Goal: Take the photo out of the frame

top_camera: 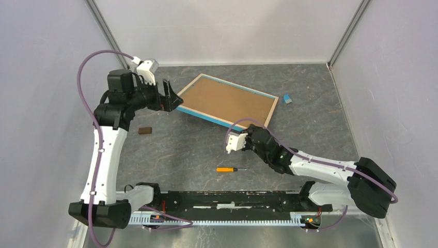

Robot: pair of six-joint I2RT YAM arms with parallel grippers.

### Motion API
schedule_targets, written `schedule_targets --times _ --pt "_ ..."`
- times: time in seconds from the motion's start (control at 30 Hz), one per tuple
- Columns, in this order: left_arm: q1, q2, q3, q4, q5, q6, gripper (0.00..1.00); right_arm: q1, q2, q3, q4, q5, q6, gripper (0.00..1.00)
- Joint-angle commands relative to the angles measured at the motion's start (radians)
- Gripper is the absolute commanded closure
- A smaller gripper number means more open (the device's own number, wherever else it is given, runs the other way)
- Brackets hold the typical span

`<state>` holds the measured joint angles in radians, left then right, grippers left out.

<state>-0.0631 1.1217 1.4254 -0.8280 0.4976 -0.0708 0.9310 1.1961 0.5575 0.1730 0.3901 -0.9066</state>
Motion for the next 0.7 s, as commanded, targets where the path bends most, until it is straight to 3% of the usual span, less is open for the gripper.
schedule_targets --times 0.0,0.27,0.43,0.67 --pt "0.004 -0.035 -0.085 0.068 -0.015 0.069 0.00 0.013 0.014 -0.094 -0.002 0.003 -0.030 0.82" --pt "0.005 -0.069 -0.263 0.103 -0.076 0.199 0.00 0.014 0.057 -0.173 0.024 -0.044 0.008 0.60" --pt "0.004 -0.047 -0.312 0.120 -0.111 0.250 0.00 0.014 0.078 -0.226 0.035 -0.068 0.014 0.27" --pt "0.004 0.044 -0.310 0.137 -0.124 0.282 0.00 0.014 0.028 -0.192 -0.052 -0.151 0.054 0.07"
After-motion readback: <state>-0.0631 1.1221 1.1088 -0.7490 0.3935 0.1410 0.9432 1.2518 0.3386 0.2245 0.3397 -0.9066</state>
